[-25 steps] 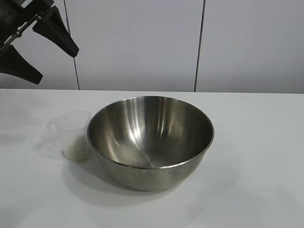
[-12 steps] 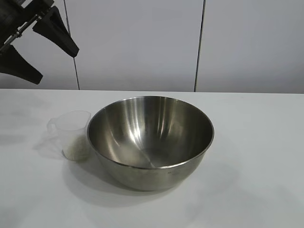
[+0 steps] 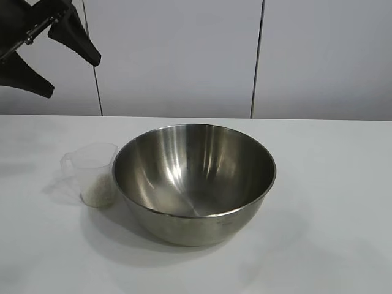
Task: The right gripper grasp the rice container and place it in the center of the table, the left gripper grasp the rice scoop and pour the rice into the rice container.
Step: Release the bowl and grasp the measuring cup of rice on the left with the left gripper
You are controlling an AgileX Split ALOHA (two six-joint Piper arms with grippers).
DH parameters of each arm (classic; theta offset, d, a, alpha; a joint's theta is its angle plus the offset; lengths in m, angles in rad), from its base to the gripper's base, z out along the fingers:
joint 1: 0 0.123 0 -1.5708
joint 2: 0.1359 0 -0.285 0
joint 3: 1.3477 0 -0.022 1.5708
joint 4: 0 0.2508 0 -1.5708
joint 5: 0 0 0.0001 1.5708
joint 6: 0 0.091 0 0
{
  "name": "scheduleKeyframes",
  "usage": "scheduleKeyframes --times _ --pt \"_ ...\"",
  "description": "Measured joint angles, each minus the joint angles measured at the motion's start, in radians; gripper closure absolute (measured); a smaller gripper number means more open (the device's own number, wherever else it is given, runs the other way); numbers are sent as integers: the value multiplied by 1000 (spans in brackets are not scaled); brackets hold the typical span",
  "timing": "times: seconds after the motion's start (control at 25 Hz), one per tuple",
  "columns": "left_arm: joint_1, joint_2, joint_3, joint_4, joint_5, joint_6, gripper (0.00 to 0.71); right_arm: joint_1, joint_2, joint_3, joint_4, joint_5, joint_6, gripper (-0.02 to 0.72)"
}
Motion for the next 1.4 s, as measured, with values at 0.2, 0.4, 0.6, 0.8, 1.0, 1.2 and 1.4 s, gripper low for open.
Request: scheduleKeyframes --times 0.2,0.4,0.6,0.8,1.0,1.2,1.4 --pt "17 -23 -15 -1 -57 111 23 0 0 0 0 0 1 135" --pt "29 -182 18 -4 -239 294 23 0 0 0 0 -1 1 135" --pt "29 -346 27 -8 -319 388 23 0 0 0 0 -3 2 135" --pt "29 -508 27 -3 -321 489 23 0 0 0 0 -3 2 135" --pt "29 -584 27 55 -328 510 23 0 0 0 0 -3 2 135" --pt "49 -583 31 147 -326 425 23 0 0 0 0 -3 2 135" --pt "86 -585 31 405 -330 161 23 0 0 0 0 -3 2 135"
